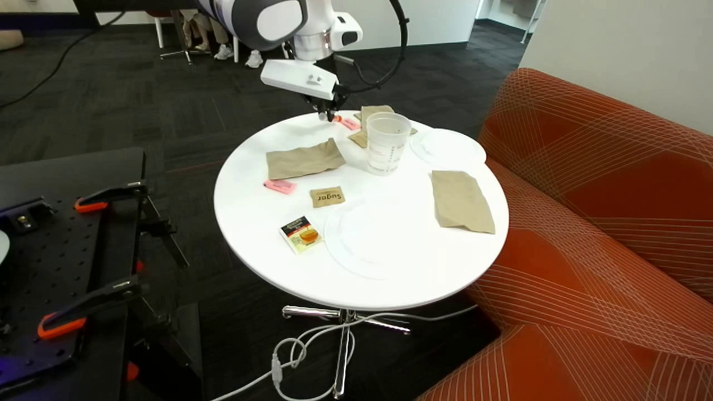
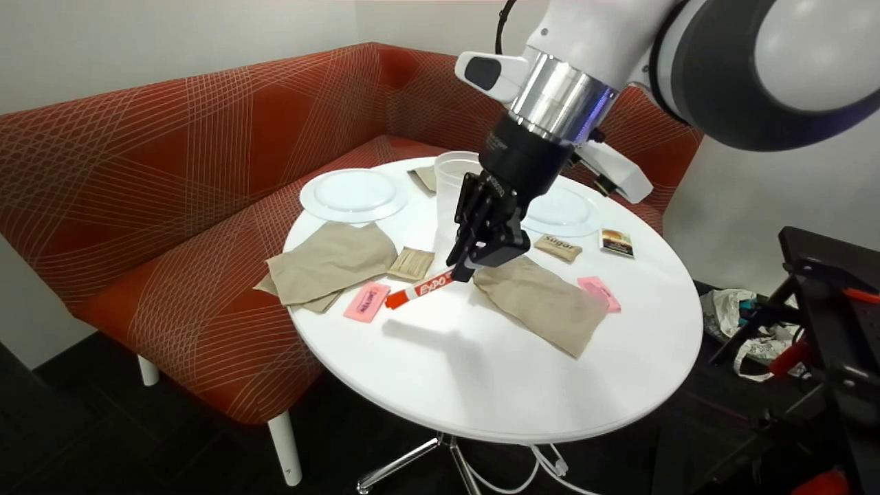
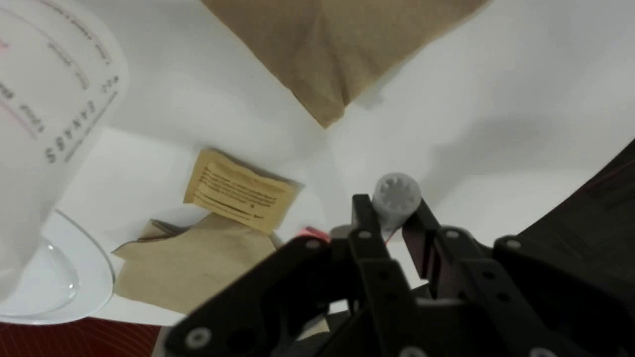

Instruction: Remove the marker from the plastic cup and put it on the table

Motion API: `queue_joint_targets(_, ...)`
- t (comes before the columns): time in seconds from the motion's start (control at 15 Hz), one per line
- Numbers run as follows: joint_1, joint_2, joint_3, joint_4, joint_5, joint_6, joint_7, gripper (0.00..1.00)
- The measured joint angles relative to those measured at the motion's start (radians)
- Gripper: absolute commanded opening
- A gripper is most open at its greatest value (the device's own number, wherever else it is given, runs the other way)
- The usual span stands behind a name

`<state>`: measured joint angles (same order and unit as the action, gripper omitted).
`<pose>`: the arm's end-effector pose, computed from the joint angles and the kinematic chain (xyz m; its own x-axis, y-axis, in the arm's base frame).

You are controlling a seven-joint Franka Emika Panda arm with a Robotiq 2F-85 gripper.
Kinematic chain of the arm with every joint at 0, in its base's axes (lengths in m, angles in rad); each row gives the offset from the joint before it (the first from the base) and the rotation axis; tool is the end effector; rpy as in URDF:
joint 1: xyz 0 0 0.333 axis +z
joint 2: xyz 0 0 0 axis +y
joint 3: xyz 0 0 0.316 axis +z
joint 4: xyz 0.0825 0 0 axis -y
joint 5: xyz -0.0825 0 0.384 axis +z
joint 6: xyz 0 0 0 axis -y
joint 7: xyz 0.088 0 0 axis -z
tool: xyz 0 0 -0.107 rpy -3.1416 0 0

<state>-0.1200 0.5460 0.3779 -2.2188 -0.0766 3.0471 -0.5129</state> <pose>0.5524 0.1533 0.1774 0.6728 0.6490 0.3551 0.6901 -0.7236 0.0150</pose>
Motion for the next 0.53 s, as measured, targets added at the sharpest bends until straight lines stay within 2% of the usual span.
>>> queue_joint_targets(0.2, -0.032, 0.021, 0.021, -0.005, -0.034, 0.004, 0.0, 0.05)
queue_joint_targets(0.27, -0.039, 0.025, 0.027, -0.006, -0.04, 0.004, 0.0, 0.17)
queue_joint_targets(0.33, -0.045, 0.028, 0.031, -0.006, -0.043, 0.005, 0.0, 0.45)
queue_joint_targets(0.4, -0.049, 0.029, 0.034, -0.006, -0.046, 0.005, 0.0, 0.46)
queue_joint_targets(0.53, -0.052, 0.029, 0.036, -0.007, -0.053, 0.005, 0.0, 0.59)
